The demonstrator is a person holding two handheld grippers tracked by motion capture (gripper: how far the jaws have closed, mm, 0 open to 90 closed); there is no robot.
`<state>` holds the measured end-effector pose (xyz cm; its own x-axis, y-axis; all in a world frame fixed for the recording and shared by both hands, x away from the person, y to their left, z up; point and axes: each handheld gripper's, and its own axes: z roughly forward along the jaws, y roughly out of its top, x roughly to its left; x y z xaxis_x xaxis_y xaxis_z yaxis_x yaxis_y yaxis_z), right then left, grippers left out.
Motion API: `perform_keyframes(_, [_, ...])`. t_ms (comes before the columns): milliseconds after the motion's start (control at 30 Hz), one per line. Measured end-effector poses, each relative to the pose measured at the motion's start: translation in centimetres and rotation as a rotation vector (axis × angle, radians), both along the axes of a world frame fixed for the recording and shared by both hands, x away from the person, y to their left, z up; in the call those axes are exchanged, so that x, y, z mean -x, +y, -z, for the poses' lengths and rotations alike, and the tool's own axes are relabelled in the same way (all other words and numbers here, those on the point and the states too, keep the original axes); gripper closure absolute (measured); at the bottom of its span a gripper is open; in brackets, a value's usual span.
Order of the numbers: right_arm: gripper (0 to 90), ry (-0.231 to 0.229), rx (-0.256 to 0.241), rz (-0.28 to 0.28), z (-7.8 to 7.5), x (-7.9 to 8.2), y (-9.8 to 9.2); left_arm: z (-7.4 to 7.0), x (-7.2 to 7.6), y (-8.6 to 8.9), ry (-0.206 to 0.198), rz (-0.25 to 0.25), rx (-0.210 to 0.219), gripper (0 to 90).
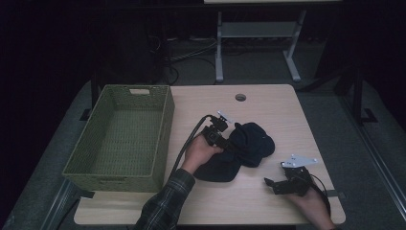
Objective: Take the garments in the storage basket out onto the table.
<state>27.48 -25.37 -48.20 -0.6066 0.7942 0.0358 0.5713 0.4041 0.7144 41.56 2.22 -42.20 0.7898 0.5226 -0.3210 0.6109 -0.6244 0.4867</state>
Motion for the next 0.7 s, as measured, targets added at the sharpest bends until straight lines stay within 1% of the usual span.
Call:
perform_keyframes(100, [8.9, 0.001, -0.003, 0.000, 0.0, 0.0, 0.0, -0.4, 0.3, -0.1, -0.023, 0.015, -0.015, 68.8])
perform_keyframes(167, [8.8, 0.001, -0.003, -0.001, 0.0, 0.0, 0.0, -0.8, 0.5, -0.1, -0.036, 0.024, -0.033, 63.6])
perform_keyframes(300, [8.9, 0.001, -0.004, 0.000, 0.0, 0.0, 0.0, -1.7, 0.7, 0.4, -0.059, 0.021, -0.037, 48.6])
perform_keyframes(367, [8.8, 0.000, -0.001, -0.001, 0.0, 0.0, 0.0, -2.2, 0.9, 0.9, -0.078, 0.014, -0.033, 43.9])
perform_keyframes(433, [8.8, 0.000, -0.001, -0.001, 0.0, 0.0, 0.0, -2.9, 1.2, 1.4, -0.104, 0.000, -0.028, 40.5])
perform_keyframes(467, [8.9, 0.001, -0.002, -0.001, 0.0, 0.0, 0.0, -3.2, 1.4, 1.7, -0.123, -0.006, -0.026, 38.7])
perform_keyframes(533, [8.9, 0.001, -0.002, 0.000, 0.0, 0.0, 0.0, -4.1, 1.9, 2.3, -0.146, -0.016, -0.017, 37.6])
perform_keyframes(600, [8.9, -0.001, 0.000, -0.001, 0.0, 0.0, 0.0, -4.9, 2.6, 2.9, -0.178, -0.022, -0.010, 38.0])
perform_keyframes(633, [8.8, -0.002, 0.000, -0.001, 0.0, 0.0, 0.0, -5.3, 3.0, 3.2, -0.194, -0.022, -0.012, 41.0])
perform_keyframes(700, [8.9, -0.001, 0.000, -0.001, 0.0, 0.0, 0.0, -6.0, 3.9, 3.8, -0.232, -0.031, 0.010, 50.5])
